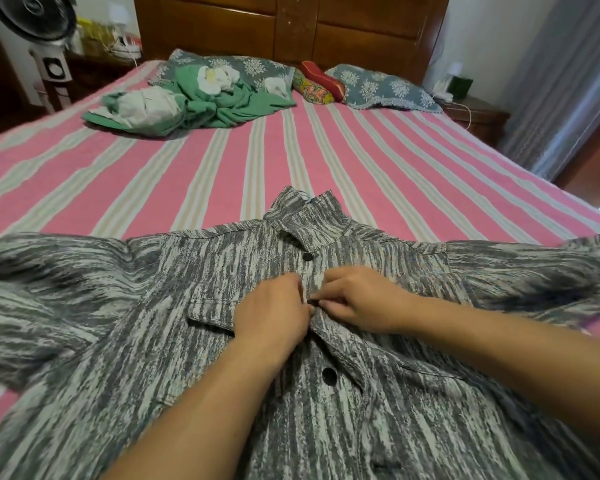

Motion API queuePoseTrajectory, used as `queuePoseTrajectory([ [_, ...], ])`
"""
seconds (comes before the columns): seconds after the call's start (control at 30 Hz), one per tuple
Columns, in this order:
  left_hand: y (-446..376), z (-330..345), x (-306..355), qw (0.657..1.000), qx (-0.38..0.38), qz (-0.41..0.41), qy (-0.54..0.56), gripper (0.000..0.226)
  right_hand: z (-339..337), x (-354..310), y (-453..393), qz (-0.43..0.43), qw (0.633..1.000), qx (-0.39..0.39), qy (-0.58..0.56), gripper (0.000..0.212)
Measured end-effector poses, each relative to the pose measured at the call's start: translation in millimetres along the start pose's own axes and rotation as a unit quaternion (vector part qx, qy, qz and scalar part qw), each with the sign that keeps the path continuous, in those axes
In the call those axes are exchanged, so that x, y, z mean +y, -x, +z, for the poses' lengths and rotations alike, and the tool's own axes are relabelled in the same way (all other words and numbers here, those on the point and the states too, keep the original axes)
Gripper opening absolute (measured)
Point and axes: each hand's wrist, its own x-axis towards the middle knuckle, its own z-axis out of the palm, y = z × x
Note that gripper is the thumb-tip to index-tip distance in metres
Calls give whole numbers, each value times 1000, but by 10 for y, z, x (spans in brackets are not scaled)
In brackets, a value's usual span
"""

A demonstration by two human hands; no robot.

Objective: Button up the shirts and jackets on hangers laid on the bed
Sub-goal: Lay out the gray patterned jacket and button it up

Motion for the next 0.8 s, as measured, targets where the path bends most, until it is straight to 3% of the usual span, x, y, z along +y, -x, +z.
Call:
queuePoseTrajectory([
  [0.07, -1, 23, 11, 1000, 2, 19, 5, 13, -125, 24, 38, 69, 992, -47, -97, 22],
  [0.13, -25, 28, 20, 999, -20, 20, 27, 11, -253, 104, -13, 127, 985, -35, -114, 21],
  [0.27, -101, 41, -18, 994, -70, -5, 85, 12, -359, 420, -464, 241, 967, 47, -63, 52],
  [0.43, -145, 71, -69, 993, -67, 0, 98, 17, -346, 690, -1145, 225, 972, 49, -48, 82],
  [0.5, -158, 85, -89, 992, -72, 1, 103, 17, -281, 806, -1331, 214, 976, 18, -46, 72],
  [0.57, -170, 91, -94, 991, -71, 2, 115, 16, -292, 919, -1453, 229, 973, 14, 15, 42],
  [0.63, -178, 86, -66, 988, -45, 10, 151, 10, -357, 1029, -1536, 278, 952, 89, 88, 11],
  [0.7, -203, 75, -44, 988, 4, 24, 155, 6, -322, 1085, -1589, 314, 928, 161, 116, 4],
  [0.8, -213, 109, -53, 996, -8, 37, 83, 24, 17, 1027, -1647, 309, 929, 144, 142, 15],
])
